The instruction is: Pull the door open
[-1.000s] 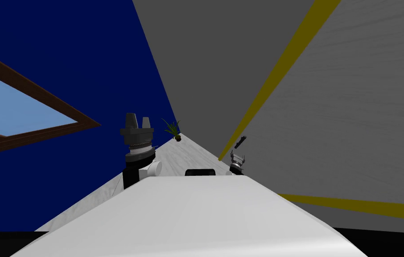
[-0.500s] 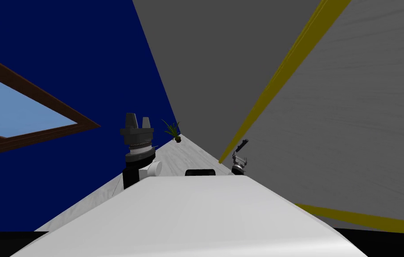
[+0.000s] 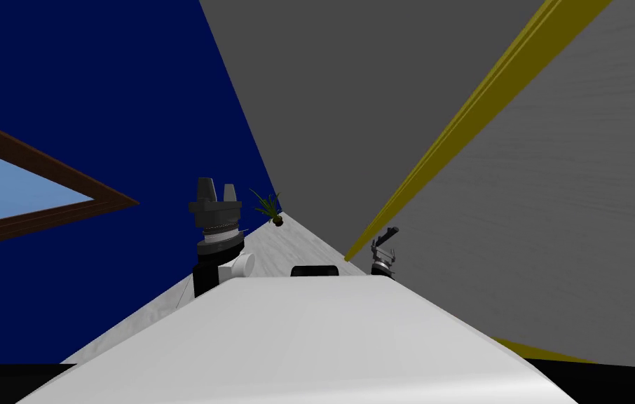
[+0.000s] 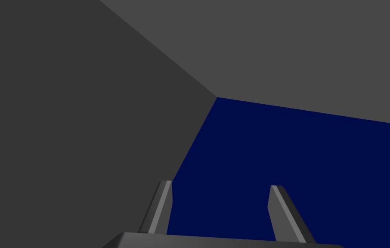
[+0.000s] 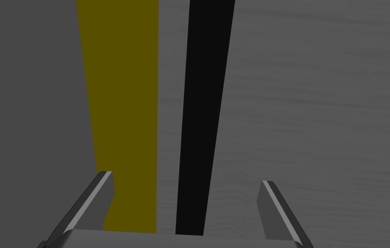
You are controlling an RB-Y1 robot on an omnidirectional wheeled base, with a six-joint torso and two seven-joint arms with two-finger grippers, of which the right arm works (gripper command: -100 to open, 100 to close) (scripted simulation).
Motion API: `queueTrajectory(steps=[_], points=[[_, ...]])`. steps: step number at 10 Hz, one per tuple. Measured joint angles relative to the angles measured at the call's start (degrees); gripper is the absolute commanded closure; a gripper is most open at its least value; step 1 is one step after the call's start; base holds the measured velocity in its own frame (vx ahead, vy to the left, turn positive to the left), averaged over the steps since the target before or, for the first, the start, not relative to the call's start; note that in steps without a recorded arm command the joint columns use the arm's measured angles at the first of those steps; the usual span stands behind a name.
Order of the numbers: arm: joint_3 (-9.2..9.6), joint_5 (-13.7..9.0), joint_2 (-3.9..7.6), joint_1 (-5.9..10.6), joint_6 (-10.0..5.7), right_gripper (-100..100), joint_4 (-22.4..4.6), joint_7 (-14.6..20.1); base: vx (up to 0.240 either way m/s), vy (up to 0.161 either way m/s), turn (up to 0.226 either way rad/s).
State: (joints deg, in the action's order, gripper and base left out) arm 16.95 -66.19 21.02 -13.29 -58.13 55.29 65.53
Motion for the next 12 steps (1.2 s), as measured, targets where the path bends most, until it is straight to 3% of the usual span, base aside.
queueTrajectory(steps=[5, 8, 9, 12], points=[[-0.09, 0.5, 3.85, -1.08, 0.36, -100, -2.0, 5.6, 0.109, -0.006, -0.015], [0.22, 1.0, 5.3, -1.29, 0.29, -100, -3.9, 8.6, 0.078, 0.006, -0.019], [0.24, 1.0, 5.32, -1.42, 0.23, 100, -4.0, 8.9, -0.014, 0.01, 0.027], [0.25, 1.0, 5.26, -1.3, 0.22, 100, -3.8, 8.7, -0.008, -0.004, -0.002]])
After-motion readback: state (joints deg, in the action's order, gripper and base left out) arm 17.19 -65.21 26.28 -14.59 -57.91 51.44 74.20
